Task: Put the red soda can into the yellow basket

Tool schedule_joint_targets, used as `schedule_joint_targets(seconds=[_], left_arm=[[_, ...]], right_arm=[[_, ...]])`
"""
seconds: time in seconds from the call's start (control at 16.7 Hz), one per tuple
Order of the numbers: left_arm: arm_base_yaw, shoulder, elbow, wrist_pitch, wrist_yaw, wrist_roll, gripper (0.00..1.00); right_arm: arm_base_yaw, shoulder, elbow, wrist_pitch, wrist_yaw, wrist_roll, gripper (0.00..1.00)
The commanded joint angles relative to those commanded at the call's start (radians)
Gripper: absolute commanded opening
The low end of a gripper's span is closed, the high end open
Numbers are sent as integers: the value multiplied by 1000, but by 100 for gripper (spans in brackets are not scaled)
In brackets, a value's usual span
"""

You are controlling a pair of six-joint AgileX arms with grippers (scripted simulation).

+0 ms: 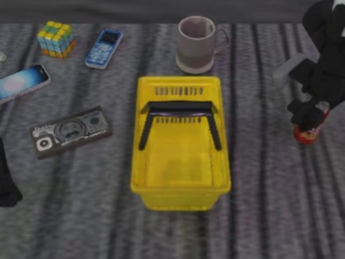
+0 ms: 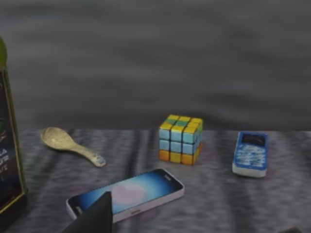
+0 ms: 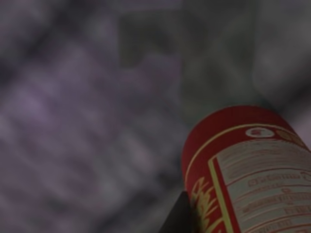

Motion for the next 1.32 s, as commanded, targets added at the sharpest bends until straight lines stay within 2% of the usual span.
schedule_joint_targets(seconds=[0.54,0.6,0.72,0.84,0.96,1.14,1.32], left_arm=[[0,0,0,0,0,0,100],[0,0,0,0,0,0,100],[0,0,0,0,0,0,100],[0,0,0,0,0,0,100],[0,0,0,0,0,0,100],[0,0,0,0,0,0,100],[0,0,0,0,0,0,100]], right_arm=[[-2,-2,0,0,0,1,0],[0,-2,-1,10,-7,4,0],[8,-4,-10,63,-44,19,0],[20,-5,-26,159,-108,50,0],[33,-6,-50,297,-193,94,0],[56,-7,-101,567,-350,182,0],[81,-11,-169,879,-528,288,0]])
